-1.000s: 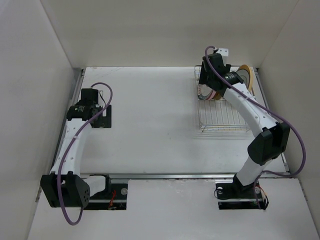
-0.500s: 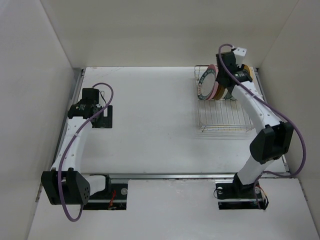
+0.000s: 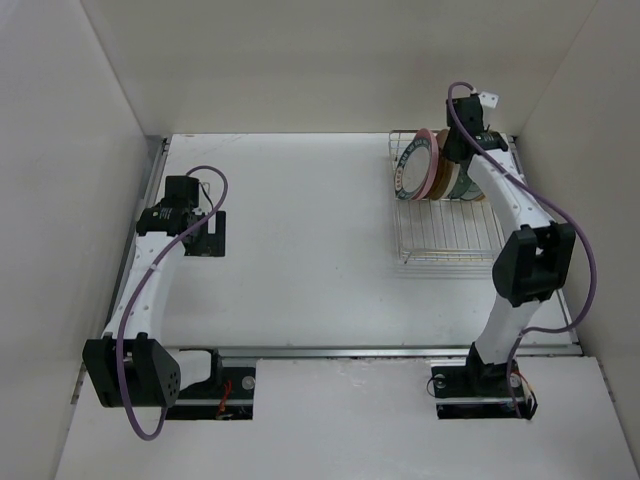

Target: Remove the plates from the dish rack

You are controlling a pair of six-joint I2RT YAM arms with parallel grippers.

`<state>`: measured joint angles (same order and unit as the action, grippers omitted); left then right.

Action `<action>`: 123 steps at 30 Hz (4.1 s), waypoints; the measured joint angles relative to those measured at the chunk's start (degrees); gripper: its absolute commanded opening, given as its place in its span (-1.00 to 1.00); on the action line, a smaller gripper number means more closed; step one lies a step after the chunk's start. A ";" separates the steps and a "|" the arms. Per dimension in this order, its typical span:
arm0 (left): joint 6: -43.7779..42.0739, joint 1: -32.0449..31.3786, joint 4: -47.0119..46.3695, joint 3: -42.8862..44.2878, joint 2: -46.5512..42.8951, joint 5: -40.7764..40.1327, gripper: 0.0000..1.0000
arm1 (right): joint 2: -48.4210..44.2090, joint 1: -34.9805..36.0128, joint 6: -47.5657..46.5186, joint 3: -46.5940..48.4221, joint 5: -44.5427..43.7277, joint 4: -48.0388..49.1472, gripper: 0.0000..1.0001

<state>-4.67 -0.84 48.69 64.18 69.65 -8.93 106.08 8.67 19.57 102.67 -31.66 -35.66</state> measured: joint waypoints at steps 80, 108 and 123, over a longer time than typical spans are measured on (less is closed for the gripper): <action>-7.63 0.00 5.57 9.53 14.62 35.43 -1.00 | 4.55 31.15 2.95 -22.67 62.62 36.65 -0.91; -5.09 10.45 9.92 32.87 56.46 38.97 -0.23 | -26.69 25.11 4.00 -16.76 13.75 6.14 0.81; -1.46 11.08 9.88 28.33 49.05 31.26 0.43 | -18.99 -1.97 5.75 -9.33 9.60 -0.74 0.02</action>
<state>-6.13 10.24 58.57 92.51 118.69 22.33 87.09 6.70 25.32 93.34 -22.06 -36.40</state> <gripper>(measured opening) 0.713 0.515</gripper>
